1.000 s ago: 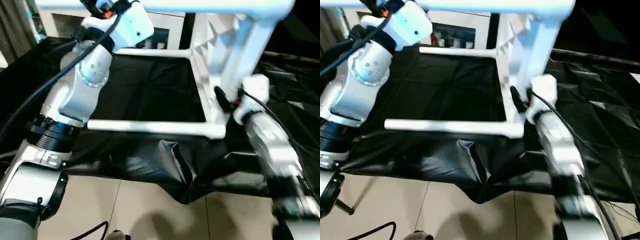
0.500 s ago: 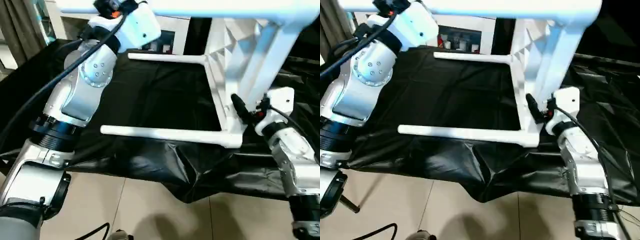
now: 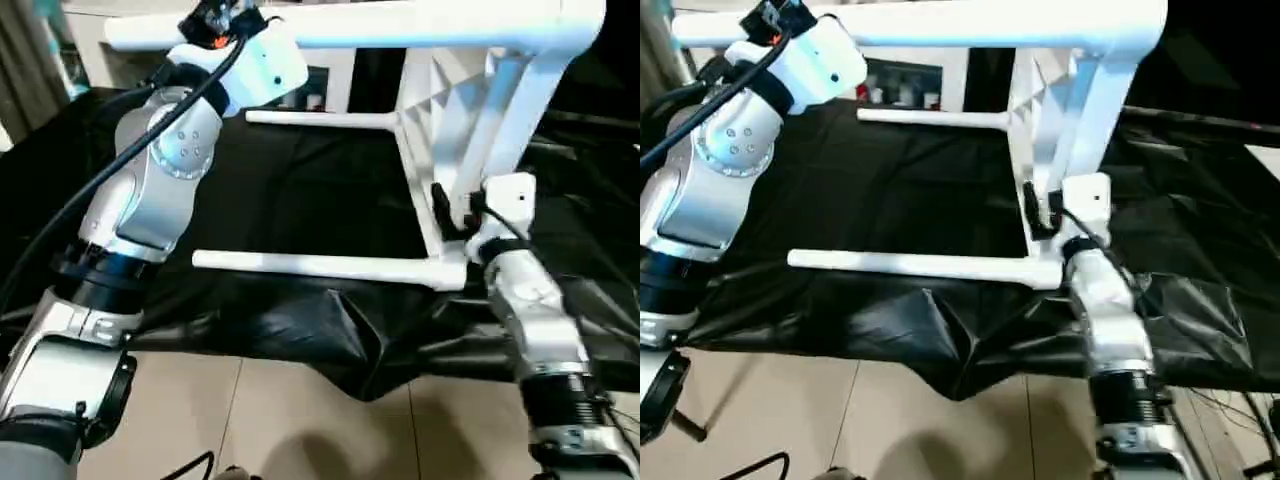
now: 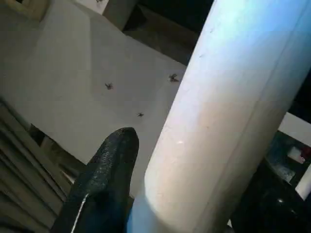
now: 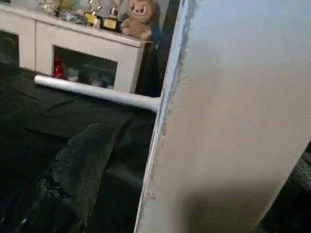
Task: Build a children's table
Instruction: Flip table
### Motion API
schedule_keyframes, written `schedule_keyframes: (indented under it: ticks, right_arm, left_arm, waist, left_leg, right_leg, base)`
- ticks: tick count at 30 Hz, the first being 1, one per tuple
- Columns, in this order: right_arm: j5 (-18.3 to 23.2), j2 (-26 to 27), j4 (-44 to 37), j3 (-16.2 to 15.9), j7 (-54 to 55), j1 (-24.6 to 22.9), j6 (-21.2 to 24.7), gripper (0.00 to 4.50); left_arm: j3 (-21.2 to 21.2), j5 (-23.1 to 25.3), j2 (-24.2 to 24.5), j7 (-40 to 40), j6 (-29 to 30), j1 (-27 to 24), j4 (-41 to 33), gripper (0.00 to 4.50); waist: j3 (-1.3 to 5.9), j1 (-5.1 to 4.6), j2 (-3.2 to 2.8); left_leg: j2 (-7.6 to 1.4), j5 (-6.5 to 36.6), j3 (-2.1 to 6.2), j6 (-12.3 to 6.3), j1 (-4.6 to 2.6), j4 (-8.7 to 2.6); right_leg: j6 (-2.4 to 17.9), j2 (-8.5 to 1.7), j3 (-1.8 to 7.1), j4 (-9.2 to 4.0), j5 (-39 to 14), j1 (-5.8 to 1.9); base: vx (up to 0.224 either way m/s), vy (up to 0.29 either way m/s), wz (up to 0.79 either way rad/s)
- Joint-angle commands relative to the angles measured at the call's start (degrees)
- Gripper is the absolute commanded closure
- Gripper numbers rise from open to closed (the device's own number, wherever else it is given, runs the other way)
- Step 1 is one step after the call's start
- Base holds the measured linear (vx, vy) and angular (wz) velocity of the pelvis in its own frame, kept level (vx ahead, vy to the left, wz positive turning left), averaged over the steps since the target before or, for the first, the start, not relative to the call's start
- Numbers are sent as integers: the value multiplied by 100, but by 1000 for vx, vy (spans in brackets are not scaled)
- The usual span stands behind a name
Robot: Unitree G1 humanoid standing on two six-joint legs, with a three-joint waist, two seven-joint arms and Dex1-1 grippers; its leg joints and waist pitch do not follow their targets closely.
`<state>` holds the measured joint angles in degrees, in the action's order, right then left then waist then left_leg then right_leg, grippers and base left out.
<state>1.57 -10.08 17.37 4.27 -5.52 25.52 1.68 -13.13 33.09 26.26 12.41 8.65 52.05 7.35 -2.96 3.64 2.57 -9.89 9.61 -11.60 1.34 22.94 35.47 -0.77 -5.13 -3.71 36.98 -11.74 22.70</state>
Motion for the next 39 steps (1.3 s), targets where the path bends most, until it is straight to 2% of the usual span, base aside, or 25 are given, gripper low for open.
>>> schedule_keyframes:
  ticks: [1,6,9,10,11,12,14,15,17,21,23,24,25,27,28,31,33,34,36,37,39]
  right_arm:
    - [79,262,-136,-440,-397,45,-247,41]
    - [-67,217,-436,-548,-400,-313,-783,41]
    - [-112,241,-693,-419,-202,-564,-1279,41]
    - [-116,304,-800,-290,-29,-701,-1435,41]
    - [-115,308,-804,-285,-23,-706,-1439,41]
    - [-92,349,-844,-239,25,-764,-1467,41]
    - [-18,395,-866,-215,3,-831,-1447,41]
    - [-31,401,-845,-237,-4,-882,-1422,41]
    - [-102,415,-808,-262,60,-979,-1359,41]
    - [-140,427,-872,-216,138,-1028,-1666,41]
    - [-101,415,-946,-205,72,-1064,-1870,41]
    - [-69,405,-1042,-196,26,-1116,-1997,41]
    - [-35,393,-1125,-191,-23,-1159,-2058,41]
    - [-16,353,-1241,-143,-34,-1218,-2126,41]
    - [-6,352,-1235,-106,-4,-1206,-2129,41]
    - [255,406,-1114,63,37,-1062,-1749,41]
    - [247,404,-1072,124,128,-1014,-1715,41]
    - [97,328,-1092,82,145,-1017,-1930,41]
    - [27,291,-1139,34,115,-1045,-2044,41]
    - [49,280,-1233,-17,19,-1106,-2116,41]
    - [126,270,-1345,-82,-137,-1191,-2173,41]
  left_arm:
    - [-401,-282,-452,300,22,-170,-18,218]
    - [-331,-190,-468,323,183,-131,13,219]
    - [-292,-139,-505,302,290,-100,37,221]
    - [-268,-116,-534,294,331,-84,74,221]
    - [-267,-115,-535,294,332,-84,74,221]
    - [-251,-104,-546,297,350,-85,81,221]
    - [-238,-90,-561,294,368,-79,91,221]
    - [-223,-78,-581,280,407,-74,96,221]
    - [-177,-46,-631,239,490,-52,135,222]
    - [-103,9,-655,202,588,-20,196,223]
    - [-77,27,-663,188,625,-9,235,223]
    - [-64,34,-659,192,647,-8,239,224]
    - [-52,36,-655,202,657,-8,243,224]
    - [-32,41,-650,226,667,-14,240,225]
    - [-28,43,-652,233,673,-15,245,225]
    - [-15,40,-662,271,686,-26,270,225]
    - [-14,34,-662,282,700,-34,263,225]
    - [0,44,-651,277,730,-39,267,225]
    - [17,51,-641,272,749,-38,277,225]
    - [45,67,-631,260,790,-38,286,225]
    - [91,81,-623,246,855,-37,300,225]
  waist:
    - [337,-14,12]
    - [343,24,4]
    - [346,47,-21]
    - [340,49,-29]
    - [341,55,-21]
    - [342,47,-48]
    - [326,56,-37]
    - [324,61,-64]
    - [316,61,-67]
    - [310,60,-55]
    - [305,62,-51]
    - [305,71,-23]
    - [301,90,-39]
    - [304,80,-31]
    - [301,77,-33]
    - [303,76,-46]
    - [297,65,-43]
    - [298,74,-46]
    - [301,84,-47]
    - [300,83,-26]
    - [304,88,-30]
  left_leg:
    - [-327,2172,260,370,-200,-505]
    - [-329,1942,231,284,-188,-502]
    - [-333,1923,231,265,-190,-506]
    - [-328,1942,236,254,-178,-520]
    - [-330,1970,232,254,-192,-516]
    - [-322,2034,244,264,-189,-524]
    - [-326,2173,244,264,-209,-524]
    - [-328,2215,251,275,-212,-528]
    - [-329,2371,266,319,-216,-541]
    - [-320,2545,277,343,-222,-542]
    - [-321,2536,278,323,-217,-540]
    - [-322,2521,273,299,-214,-539]
    - [-324,2508,274,274,-215,-539]
    - [-327,2443,282,246,-189,-555]
    - [-325,2432,276,235,-197,-552]
    - [-322,2411,276,211,-202,-555]
    - [-326,2442,278,221,-201,-565]
    - [-328,2447,274,238,-216,-564]
    - [-326,2379,271,234,-203,-567]
    - [-325,2310,266,216,-192,-571]
    - [-324,2239,263,170,-184,-570]
  right_leg:
    - [696,-375,274,-596,-2008,-62]
    - [766,-367,287,-573,-1602,-83]
    - [766,-365,291,-571,-1537,-88]
    - [751,-357,288,-578,-1562,-96]
    - [743,-355,289,-584,-1591,-81]
    - [748,-352,285,-584,-1663,-89]
    - [708,-349,288,-612,-1840,-68]
    - [699,-356,290,-616,-1887,-62]
    - [651,-350,285,-632,-2038,-51]
    - [569,-365,282,-669,-2304,-28]
    - [545,-372,283,-677,-2335,-24]
    - [526,-371,283,-688,-2359,-23]
    - [509,-375,287,-689,-2373,-22]
    - [501,-369,280,-674,-2344,-42]
    - [498,-365,283,-678,-2343,-32]
    - [517,-363,281,-687,-2332,-33]
    - [521,-359,277,-690,-2334,-28]
    - [518,-361,280,-693,-2329,-16]
    - [527,-368,286,-691,-2253,-33]
    - [527,-364,282,-682,-2184,-43]
    - [538,-369,286,-676,-2103,-54]
  base:
    - [0,0,0]
    - [0,0,0]
    - [0,0,0]
    - [0,0,0]
    - [0,0,0]
    - [0,0,0]
    - [0,0,0]
    - [0,0,0]
    - [0,0,0]
    - [0,0,0]
    - [0,0,0]
    - [0,0,0]
    - [0,0,0]
    - [0,0,0]
    - [0,0,0]
    - [0,0,0]
    - [0,0,0]
    - [0,0,0]
    - [0,0,0]
    - [0,0,0]
    - [0,0,0]
